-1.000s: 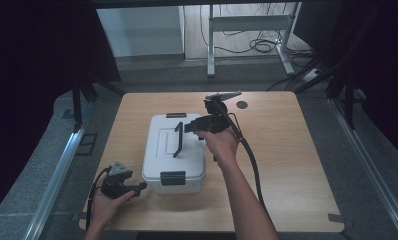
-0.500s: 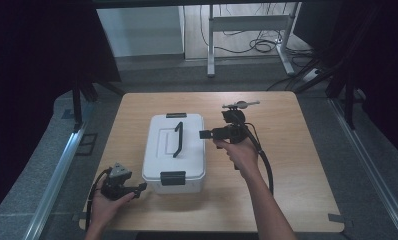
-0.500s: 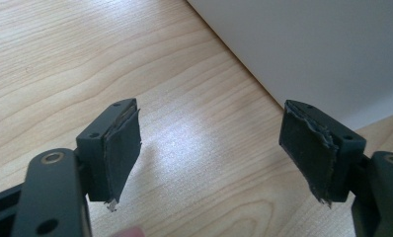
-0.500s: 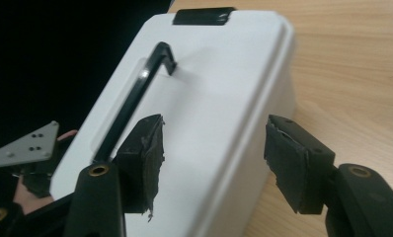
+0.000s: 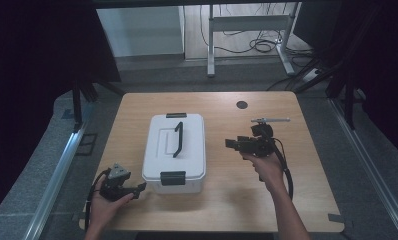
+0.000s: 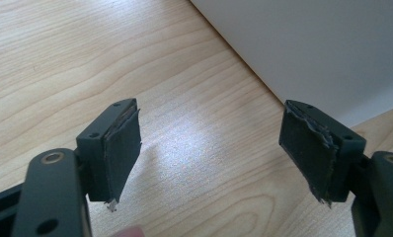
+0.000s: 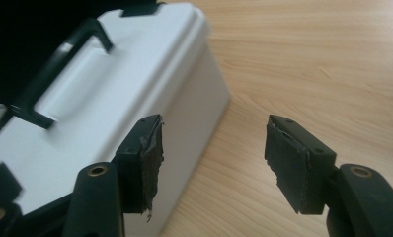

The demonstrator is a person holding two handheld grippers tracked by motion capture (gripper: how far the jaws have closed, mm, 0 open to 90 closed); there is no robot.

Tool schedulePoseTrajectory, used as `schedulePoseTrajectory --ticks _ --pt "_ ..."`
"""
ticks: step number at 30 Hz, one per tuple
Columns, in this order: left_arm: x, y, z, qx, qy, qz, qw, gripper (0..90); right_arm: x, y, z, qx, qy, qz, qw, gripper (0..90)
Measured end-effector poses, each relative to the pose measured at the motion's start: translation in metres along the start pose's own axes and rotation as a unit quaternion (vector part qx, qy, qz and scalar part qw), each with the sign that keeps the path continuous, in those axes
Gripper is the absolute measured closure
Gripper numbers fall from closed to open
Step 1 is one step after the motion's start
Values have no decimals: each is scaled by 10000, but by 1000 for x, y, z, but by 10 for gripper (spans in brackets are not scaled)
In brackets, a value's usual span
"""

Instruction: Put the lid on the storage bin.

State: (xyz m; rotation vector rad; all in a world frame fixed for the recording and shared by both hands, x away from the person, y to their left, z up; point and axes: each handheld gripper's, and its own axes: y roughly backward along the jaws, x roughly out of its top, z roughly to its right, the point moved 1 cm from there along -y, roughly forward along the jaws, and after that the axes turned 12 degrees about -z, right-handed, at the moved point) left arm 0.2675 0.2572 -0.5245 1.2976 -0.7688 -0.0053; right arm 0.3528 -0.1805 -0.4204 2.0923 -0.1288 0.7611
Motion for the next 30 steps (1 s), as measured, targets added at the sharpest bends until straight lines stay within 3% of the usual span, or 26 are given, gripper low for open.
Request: schedulePoseTrajectory --ticks 6,17,22,30 --pt "-1 -2 0 11 -1 -49 10000 241 -25 -3 29 -22 -299 196 9994 393" --pt "-2 -2 1 49 -25 -73 10000 240 -62 -16 57 -94 -451 142 9988 370" --pt "-2 -2 0 51 -29 -59 10000 240 -68 -19 63 -97 -551 141 9983 368" --pt "-2 -2 1 58 -48 -67 9999 240 -72 -23 61 -164 -461 158 9987 344"
